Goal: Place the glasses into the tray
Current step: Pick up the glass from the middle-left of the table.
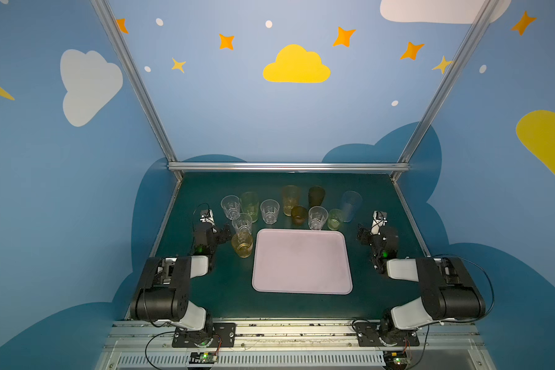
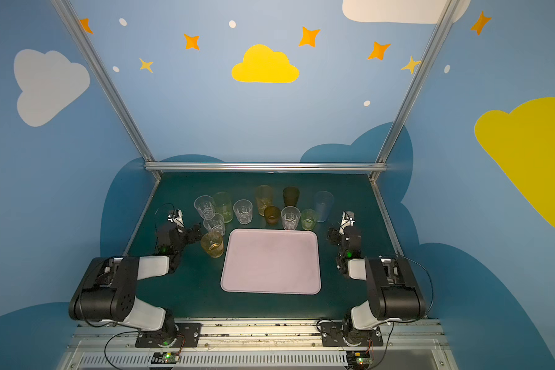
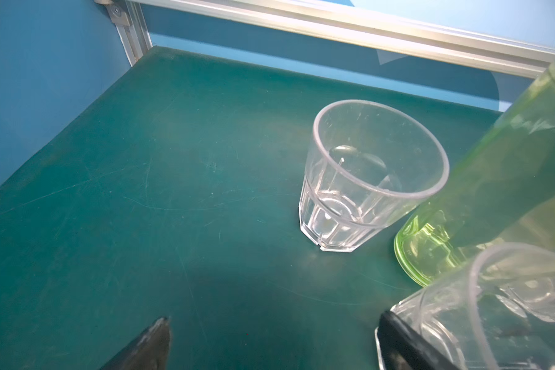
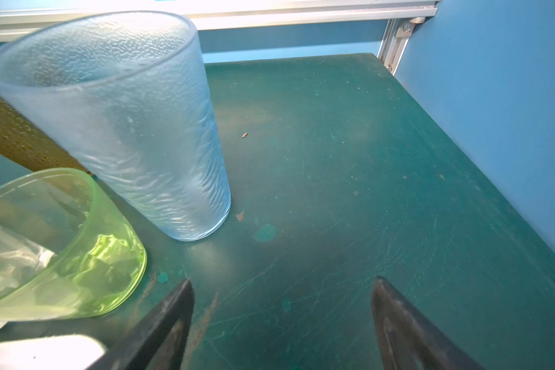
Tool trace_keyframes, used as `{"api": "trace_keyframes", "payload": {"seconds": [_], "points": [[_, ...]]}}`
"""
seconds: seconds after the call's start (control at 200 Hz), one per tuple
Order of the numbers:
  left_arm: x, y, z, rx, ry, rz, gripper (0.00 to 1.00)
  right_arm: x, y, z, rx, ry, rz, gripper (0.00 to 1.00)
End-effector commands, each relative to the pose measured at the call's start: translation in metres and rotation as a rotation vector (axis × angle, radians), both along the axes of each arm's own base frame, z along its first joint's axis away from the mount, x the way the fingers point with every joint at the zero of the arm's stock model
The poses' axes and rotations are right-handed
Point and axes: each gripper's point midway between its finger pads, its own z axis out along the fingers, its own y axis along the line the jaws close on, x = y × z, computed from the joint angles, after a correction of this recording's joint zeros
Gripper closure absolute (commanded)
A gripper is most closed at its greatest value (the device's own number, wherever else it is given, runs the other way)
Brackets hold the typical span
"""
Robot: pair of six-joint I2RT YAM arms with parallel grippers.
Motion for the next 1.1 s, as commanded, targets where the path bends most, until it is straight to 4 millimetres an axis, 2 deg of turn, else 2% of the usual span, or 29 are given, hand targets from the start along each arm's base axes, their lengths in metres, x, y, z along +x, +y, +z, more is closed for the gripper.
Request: {"api": "trace_keyframes", "payload": {"seconds": [0.0,0.981,1.097], "points": [[0.006,0.001,0.006,-0.002,-0.020,0.008,0.00,0.007,-0.002,0.007,-0.009,-0.024,-0.008,0.13],[0.006,0.001,0.006,-0.011,-0.020,-0.004,0.00,0.007,-0.002,0.007,-0.009,-0.024,-0.006,0.14],[0.007,0.016,0.019,-0.004,-0.001,0.093,0.00,0.004,-0.006,0.013,-0.017,-0.024,-0.041,0.13]]}}
